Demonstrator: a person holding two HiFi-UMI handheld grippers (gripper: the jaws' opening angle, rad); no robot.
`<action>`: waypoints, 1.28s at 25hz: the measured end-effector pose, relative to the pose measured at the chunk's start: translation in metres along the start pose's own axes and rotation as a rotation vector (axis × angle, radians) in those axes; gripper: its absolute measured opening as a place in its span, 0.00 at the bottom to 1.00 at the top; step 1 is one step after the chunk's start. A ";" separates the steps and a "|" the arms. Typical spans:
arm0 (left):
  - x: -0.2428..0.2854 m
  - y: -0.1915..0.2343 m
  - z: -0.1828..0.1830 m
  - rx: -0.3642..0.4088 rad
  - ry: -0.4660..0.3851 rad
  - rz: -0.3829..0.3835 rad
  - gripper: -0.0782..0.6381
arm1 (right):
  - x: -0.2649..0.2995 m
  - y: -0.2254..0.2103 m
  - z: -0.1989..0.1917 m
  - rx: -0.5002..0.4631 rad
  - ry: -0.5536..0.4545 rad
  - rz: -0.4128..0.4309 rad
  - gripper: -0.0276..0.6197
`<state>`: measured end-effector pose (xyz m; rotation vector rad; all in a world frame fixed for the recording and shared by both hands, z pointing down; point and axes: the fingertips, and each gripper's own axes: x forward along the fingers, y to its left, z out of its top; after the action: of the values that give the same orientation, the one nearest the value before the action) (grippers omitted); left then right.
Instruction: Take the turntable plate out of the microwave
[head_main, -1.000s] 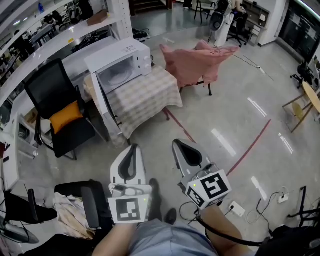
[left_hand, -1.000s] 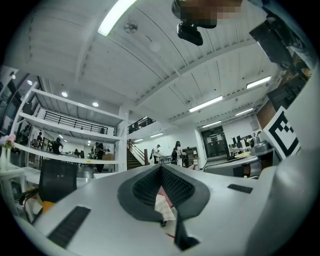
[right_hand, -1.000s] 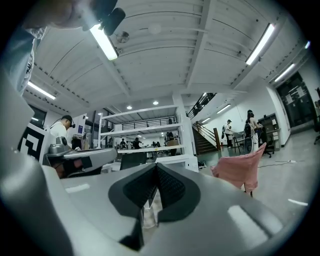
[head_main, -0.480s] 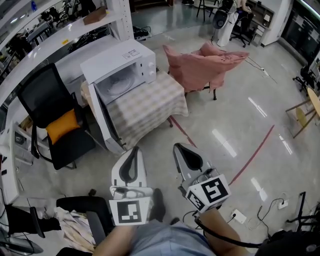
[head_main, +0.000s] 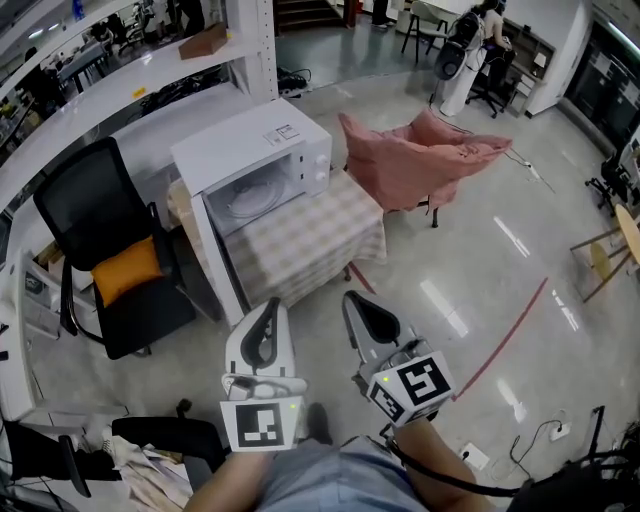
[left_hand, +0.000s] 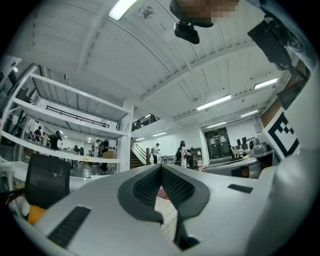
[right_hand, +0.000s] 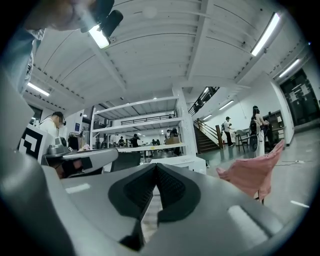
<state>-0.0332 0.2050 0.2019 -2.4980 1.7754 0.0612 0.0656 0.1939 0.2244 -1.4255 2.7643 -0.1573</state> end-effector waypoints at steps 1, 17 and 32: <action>0.003 0.003 0.001 -0.001 -0.005 -0.001 0.12 | 0.006 0.001 0.001 -0.002 -0.002 0.002 0.05; 0.049 0.028 -0.002 -0.023 -0.018 0.006 0.12 | 0.062 -0.015 0.011 -0.018 0.000 0.038 0.05; 0.144 0.030 -0.025 0.008 0.058 0.099 0.12 | 0.126 -0.095 0.009 0.030 0.019 0.135 0.05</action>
<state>-0.0149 0.0577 0.2145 -2.4290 1.9170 -0.0131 0.0701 0.0364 0.2281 -1.2315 2.8487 -0.2086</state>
